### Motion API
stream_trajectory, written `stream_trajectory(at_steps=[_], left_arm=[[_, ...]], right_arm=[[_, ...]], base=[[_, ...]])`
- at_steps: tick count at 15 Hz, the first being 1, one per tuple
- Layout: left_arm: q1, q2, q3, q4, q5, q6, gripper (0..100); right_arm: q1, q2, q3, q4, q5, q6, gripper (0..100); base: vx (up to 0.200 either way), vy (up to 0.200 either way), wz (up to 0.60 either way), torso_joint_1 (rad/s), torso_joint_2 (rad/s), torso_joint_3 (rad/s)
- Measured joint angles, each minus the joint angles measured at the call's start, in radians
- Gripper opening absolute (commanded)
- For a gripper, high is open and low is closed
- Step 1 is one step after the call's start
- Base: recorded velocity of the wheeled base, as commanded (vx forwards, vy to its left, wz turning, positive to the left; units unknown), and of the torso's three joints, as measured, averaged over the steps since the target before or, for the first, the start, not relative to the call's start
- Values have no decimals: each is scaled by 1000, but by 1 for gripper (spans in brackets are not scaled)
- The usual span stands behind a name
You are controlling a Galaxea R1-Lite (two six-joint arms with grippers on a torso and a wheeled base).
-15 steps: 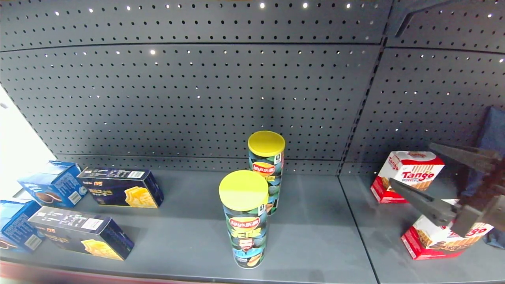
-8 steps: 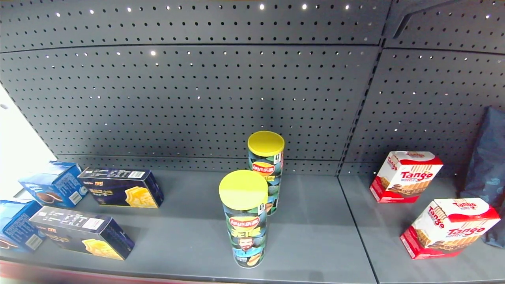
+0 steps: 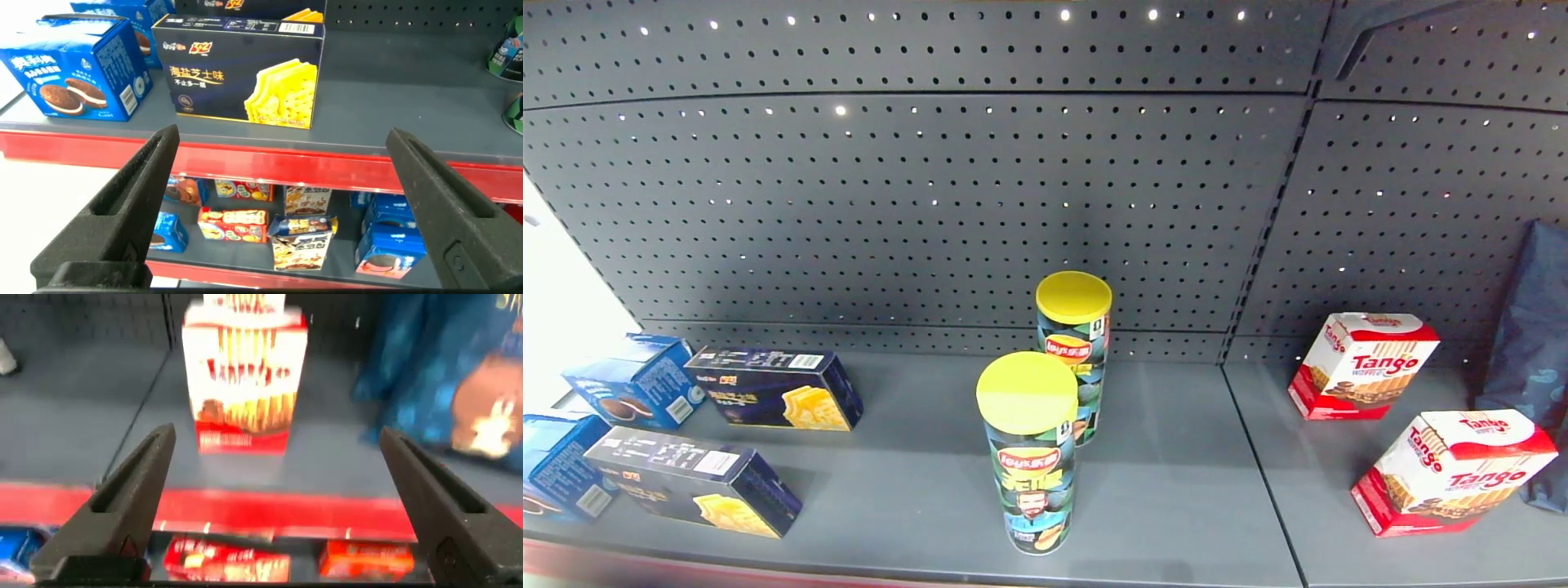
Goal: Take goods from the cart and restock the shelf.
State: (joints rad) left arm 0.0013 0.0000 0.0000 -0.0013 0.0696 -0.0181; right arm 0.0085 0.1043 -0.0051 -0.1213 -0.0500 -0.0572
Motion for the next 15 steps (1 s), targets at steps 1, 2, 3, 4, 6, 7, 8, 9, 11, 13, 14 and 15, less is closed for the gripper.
stream_trajectory(at_steps=[1, 2, 3, 4, 6, 7, 8, 9, 11, 13, 14, 15], left_arm=[[0, 0, 0, 0, 0, 0, 100], [0, 0, 0, 0, 0, 0, 100], [0, 0, 0, 0, 0, 0, 100], [0, 0, 0, 0, 0, 0, 100], [0, 0, 0, 0, 0, 0, 100], [0, 0, 0, 0, 1, -1, 100], [0, 0, 0, 0, 1, 0, 100], [0, 0, 0, 0, 1, 0, 100], [0, 0, 0, 0, 1, 0, 100], [0, 0, 0, 0, 1, 0, 100], [0, 0, 0, 0, 1, 0, 100], [0, 0, 0, 0, 1, 0, 100]], right_arm=[[-3, -34, 2, 69, 4, 46, 100], [-5, -61, 3, 110, 9, 80, 100], [-6, -77, 3, 123, 11, 83, 100], [-7, -89, 4, 123, 19, 77, 100], [-9, -100, 4, 123, 25, 70, 100], [-9, -103, 5, 123, 26, 69, 100], [-9, -105, 5, 124, 26, 68, 100], [-9, -106, 5, 124, 26, 68, 100], [-9, -107, 5, 124, 26, 68, 100], [-9, -107, 5, 124, 26, 68, 100], [-9, -108, 5, 124, 25, 68, 100], [-9, -108, 5, 124, 25, 68, 100]], base=[[0, 0, 0, 0, 0, 0], [0, 0, 0, 0, 0, 0], [0, 0, 0, 0, 0, 0], [0, 0, 0, 0, 0, 0], [0, 0, 0, 0, 0, 0], [0, 0, 0, 0, 0, 0], [0, 0, 0, 0, 0, 0], [0, 0, 0, 0, 0, 0], [0, 0, 0, 0, 0, 0], [0, 0, 0, 0, 0, 0], [0, 0, 0, 0, 0, 0], [0, 0, 0, 0, 0, 0]])
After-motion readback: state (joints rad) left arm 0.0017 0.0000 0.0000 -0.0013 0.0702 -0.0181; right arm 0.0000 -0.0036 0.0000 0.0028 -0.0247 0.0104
